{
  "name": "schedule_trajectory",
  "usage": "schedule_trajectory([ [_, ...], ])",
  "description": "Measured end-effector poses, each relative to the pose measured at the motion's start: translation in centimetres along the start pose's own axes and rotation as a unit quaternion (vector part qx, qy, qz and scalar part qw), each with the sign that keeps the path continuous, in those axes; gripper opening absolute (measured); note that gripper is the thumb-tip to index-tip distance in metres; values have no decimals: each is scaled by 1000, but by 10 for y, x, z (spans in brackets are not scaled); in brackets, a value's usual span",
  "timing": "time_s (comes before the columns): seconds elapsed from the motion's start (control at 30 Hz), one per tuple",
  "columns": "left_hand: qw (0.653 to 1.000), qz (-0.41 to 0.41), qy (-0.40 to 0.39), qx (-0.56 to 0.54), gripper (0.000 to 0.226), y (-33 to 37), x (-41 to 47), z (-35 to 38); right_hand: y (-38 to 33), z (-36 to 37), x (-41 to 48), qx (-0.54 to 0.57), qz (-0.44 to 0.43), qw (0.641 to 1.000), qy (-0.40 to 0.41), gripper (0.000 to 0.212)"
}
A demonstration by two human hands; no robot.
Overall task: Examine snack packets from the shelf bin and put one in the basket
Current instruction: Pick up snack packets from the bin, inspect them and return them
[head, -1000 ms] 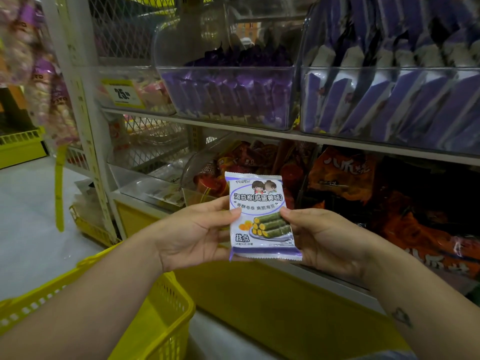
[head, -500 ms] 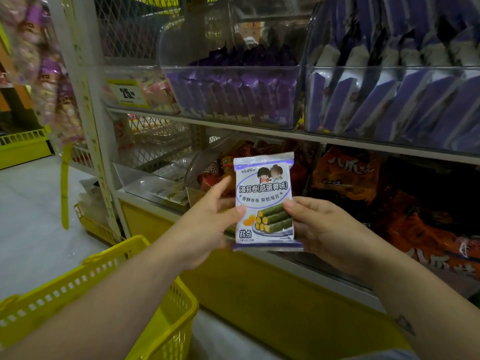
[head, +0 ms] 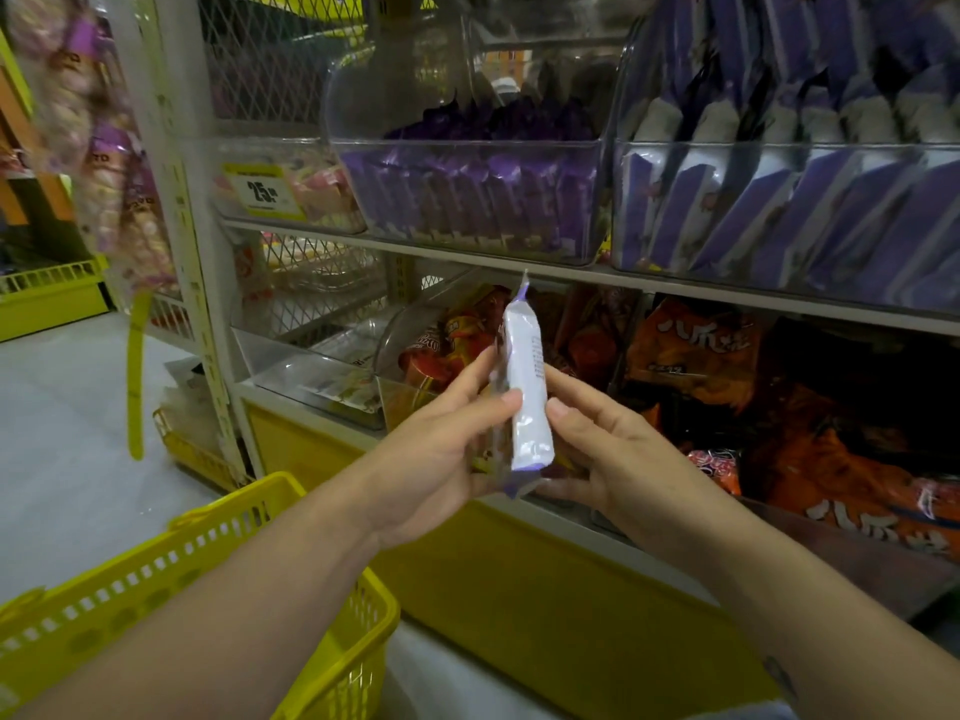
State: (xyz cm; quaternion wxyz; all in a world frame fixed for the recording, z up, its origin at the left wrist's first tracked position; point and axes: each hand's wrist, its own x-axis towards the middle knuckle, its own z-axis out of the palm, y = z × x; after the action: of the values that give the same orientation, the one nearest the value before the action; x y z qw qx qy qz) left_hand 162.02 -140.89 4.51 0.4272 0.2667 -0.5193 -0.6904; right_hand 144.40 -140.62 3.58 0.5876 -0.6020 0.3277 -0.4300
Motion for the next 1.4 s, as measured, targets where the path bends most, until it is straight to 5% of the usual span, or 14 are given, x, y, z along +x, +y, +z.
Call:
schedule_trajectory([
  [0.2,995,-5,-70,-68,50,-1,-2,-1,2,-5,1,-33,-4,999,29,102],
  [0.53,992,79,71,73,46,4,-1,-10,-6,-14,-4,-192,-91,974,79,73],
  [0.73,878,179,135,423,54,10,-4,-17,-6,-4,-8,-424,-145,891,73,82],
  [0.8,889,169,103,412,50,9,-5,-17,-5,-2,-7,-471,-147,866,82,84],
  [0.93,919,168,59,352,26,14,-3,-23,-7,-4,-7,-414,-147,891,113,80],
  [1.17,958,185,65,209,32,19,-5,-50,-20,-19,-10,-196,-104,961,163,41],
  [1.4,974,168,85,124,34,15,-2,-60,-22,-15,-9,-116,-128,970,172,19],
])
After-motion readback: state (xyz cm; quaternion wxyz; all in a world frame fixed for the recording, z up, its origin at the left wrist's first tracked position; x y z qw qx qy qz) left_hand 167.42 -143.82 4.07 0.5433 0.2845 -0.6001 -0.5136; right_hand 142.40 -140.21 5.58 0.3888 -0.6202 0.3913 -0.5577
